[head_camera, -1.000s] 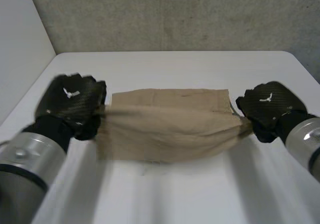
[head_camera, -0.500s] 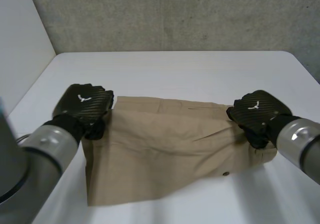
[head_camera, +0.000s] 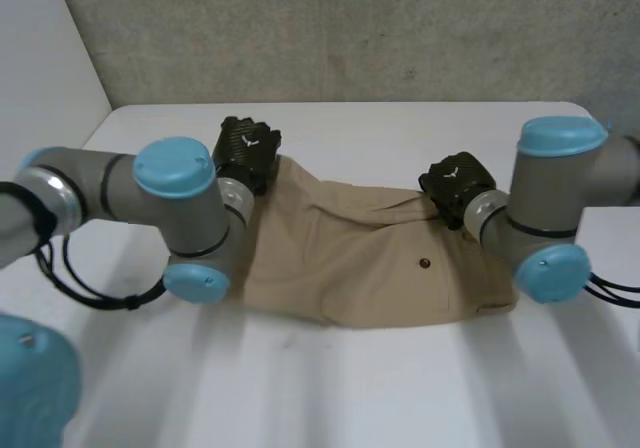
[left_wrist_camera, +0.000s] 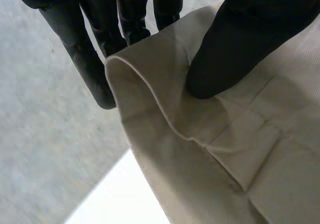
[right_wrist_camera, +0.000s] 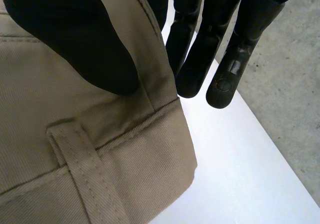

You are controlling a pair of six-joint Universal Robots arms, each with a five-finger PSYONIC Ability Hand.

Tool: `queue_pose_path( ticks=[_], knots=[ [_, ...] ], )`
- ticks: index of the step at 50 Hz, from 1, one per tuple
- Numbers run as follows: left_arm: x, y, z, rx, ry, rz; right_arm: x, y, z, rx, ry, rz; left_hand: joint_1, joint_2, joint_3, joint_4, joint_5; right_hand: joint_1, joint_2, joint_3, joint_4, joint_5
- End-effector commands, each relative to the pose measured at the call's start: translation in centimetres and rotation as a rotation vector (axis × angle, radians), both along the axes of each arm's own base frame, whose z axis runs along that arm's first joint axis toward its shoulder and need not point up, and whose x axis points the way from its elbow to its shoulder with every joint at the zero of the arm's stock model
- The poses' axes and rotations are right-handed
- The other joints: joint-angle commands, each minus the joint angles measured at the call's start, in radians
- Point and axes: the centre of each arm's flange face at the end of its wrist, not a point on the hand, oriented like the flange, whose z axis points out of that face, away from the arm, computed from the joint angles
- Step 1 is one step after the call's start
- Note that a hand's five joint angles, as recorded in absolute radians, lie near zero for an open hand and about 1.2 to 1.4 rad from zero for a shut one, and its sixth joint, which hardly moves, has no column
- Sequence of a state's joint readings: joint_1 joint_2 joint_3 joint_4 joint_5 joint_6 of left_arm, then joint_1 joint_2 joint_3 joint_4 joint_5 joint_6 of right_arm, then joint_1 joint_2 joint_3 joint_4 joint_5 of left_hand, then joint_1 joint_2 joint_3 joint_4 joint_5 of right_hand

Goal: Fold the shorts.

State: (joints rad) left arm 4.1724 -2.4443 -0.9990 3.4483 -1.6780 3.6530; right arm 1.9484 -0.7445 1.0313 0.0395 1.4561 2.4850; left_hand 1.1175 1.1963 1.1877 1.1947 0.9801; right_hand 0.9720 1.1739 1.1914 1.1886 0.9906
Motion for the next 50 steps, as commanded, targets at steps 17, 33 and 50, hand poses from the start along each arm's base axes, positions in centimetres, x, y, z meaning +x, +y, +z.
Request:
queue_pose_path(
  ticks=[17,33,50],
  knots=[
    [-0.1,-2.5,-0.9,-0.138,-0.035,0.009,1.7,-3.8,1.1,-0.210,-0.105,-0.039,-0.922,-1.000,-0.992,-0.999,-0.959,-0.797,-0.999,-1.017,-1.014,-0.991],
    [4.6,2.0,6.9,-0.127,0.075,0.049,-2.5,3.2,8.7,-0.132,-0.221,-0.094,-0.933,-1.012,-1.004,-1.011,-0.970,-0.797,-0.999,-1.017,-1.014,-0.991],
    [7.6,6.3,0.9,0.299,0.101,0.089,-5.5,10.1,1.7,0.267,-0.220,-0.103,-0.869,-0.948,-0.939,-0.946,-0.906,-0.561,-0.763,-0.781,-0.778,-0.754]
  ],
)
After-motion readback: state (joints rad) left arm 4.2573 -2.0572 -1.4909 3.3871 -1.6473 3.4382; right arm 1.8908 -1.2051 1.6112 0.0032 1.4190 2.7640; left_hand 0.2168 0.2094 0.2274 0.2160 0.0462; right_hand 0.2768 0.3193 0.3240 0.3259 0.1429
